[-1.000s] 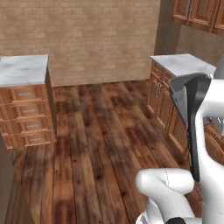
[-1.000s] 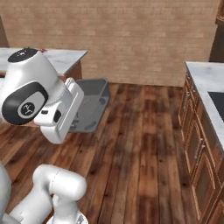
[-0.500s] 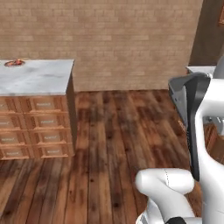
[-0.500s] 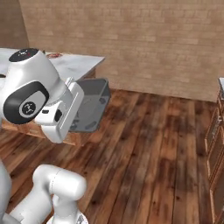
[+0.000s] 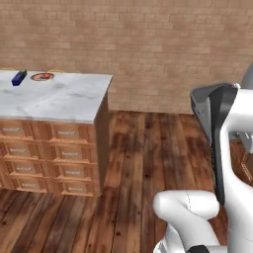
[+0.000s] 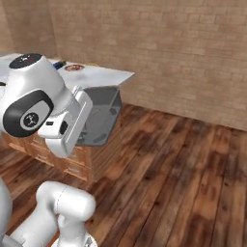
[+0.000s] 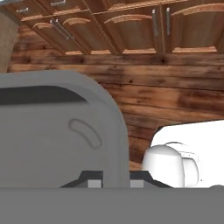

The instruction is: Retrieve the tupperware and aluminum foil from the cabinet and place them on the dining counter near the plate with fish and shrimp to prepare for storing leftovers.

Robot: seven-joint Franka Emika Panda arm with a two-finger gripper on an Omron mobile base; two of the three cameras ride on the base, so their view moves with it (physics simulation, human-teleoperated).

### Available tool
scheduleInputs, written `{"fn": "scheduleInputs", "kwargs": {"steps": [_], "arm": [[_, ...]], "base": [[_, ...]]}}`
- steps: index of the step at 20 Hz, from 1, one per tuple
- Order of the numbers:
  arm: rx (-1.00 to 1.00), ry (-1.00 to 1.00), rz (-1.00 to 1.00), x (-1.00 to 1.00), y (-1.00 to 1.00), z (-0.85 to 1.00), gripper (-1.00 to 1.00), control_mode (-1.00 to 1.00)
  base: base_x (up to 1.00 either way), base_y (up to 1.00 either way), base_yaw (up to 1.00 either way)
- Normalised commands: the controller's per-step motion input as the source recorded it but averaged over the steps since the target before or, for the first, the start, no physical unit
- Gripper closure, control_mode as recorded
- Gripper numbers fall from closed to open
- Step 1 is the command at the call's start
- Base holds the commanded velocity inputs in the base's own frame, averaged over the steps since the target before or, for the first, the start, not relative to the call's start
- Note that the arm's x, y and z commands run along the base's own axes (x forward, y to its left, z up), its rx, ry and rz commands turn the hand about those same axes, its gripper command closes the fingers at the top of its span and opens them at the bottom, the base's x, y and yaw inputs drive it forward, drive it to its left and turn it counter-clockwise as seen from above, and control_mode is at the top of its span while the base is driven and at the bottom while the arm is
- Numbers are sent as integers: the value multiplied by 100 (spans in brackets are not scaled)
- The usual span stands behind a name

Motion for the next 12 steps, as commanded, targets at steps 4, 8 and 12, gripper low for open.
{"fn": "scheduleInputs", "kwargs": {"steps": [4,8,12], "arm": [[0,0,0,0,0,0,100,100],[0,0,0,0,0,0,100,100],[0,0,0,0,0,0,100,100]], "base": [[100,-51,28],[100,-72,18],[100,-76,1]]}}
